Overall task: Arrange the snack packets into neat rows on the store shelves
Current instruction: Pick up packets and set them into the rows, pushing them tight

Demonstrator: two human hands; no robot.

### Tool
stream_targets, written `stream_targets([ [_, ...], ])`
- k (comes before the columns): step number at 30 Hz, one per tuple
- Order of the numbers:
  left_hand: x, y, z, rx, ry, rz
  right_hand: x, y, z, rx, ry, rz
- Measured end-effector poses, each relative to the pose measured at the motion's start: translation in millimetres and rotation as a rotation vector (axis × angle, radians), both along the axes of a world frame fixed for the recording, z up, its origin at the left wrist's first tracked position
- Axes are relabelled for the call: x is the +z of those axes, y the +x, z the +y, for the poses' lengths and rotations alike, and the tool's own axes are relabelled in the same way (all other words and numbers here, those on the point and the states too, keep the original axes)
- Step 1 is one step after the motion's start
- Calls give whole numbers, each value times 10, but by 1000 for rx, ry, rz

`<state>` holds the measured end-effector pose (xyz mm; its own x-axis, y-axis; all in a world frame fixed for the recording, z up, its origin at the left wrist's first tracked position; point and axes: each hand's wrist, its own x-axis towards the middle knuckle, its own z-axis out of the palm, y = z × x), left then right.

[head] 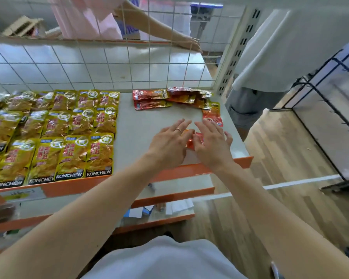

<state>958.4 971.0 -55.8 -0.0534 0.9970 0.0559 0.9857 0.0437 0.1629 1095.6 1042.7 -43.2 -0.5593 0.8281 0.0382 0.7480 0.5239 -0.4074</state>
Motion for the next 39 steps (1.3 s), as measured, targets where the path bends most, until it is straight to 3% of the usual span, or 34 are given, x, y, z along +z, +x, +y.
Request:
stream_targets([
  [4,-112,-36,225,-47,-48,90,0,-93,242,34,10,24],
  [9,-83,-76,226,-273,118,395,49,-339,542,136,104,106],
  [13,89,-84,69,-213,169,333,128,-622,795,223,157,67],
  [19,238,-236,-395,236,278,2,128,-991,1148,309,270,-198],
  [22,263,-327,-650,439,418,-255,9,-1042,1250,361,349,-258],
  [27,360,-362,-851,807,491,-830,-79,-1030,1190,392,449,-129],
  [31,405,-317,-926,927,517,-1229,60,-825,933,346,418,130],
  [36,412,-279,-924,965,563,-1515,360,-528,422,218,114,455],
  [39,438,-261,-991,1004,612,-1742,482,-487,87,82,-397,655],
])
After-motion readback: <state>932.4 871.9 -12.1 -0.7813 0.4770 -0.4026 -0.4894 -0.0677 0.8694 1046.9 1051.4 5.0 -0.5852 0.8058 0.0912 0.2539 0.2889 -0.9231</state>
